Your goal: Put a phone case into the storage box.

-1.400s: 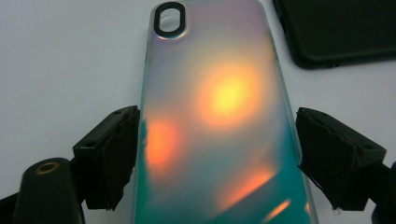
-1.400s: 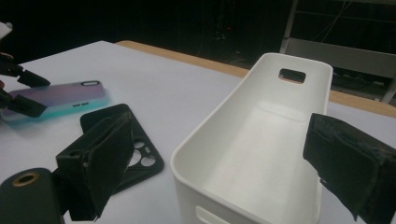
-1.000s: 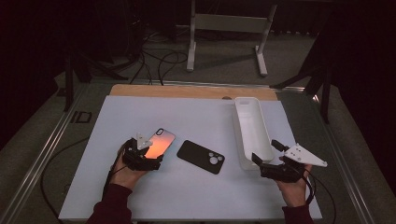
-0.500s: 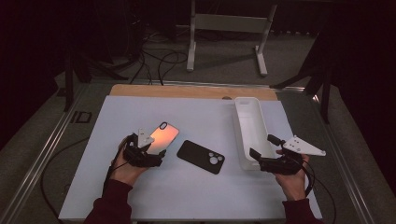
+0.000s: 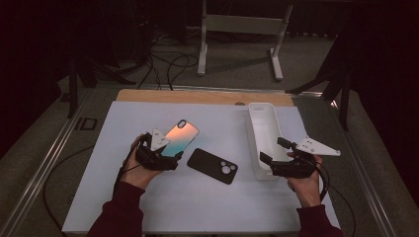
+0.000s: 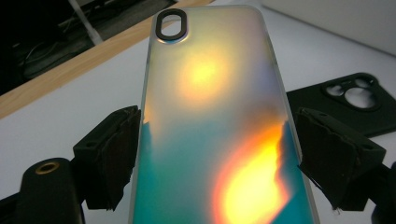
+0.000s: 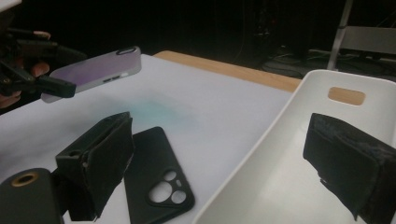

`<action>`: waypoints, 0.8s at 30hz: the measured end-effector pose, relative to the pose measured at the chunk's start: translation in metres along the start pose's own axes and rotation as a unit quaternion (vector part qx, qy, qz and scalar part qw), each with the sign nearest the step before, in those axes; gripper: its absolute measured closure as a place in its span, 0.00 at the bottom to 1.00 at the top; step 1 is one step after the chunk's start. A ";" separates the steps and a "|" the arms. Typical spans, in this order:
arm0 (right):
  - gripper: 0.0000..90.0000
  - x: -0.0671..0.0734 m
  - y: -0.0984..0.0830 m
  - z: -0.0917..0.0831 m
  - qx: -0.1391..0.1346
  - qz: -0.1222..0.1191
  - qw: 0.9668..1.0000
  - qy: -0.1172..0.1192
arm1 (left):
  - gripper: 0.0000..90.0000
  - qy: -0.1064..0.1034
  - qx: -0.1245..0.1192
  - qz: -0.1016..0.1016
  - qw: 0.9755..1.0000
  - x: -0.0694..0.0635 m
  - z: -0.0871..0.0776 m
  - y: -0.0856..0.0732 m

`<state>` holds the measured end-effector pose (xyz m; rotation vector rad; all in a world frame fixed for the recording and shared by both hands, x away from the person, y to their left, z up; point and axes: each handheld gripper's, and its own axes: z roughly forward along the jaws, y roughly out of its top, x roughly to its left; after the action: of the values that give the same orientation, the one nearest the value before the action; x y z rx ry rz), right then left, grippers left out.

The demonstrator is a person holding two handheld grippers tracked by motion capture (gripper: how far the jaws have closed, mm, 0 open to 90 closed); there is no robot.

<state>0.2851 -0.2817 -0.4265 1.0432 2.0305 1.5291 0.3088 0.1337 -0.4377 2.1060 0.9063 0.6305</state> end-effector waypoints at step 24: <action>0.09 0.006 0.020 0.028 0.020 0.020 0.999 0.038 | 0.19 -0.025 -0.043 0.052 0.997 -0.028 -0.001 0.047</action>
<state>0.3068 -0.2567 -0.4160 1.0618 2.1125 1.5761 0.3090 0.0911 -0.4043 2.0926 0.7339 0.6547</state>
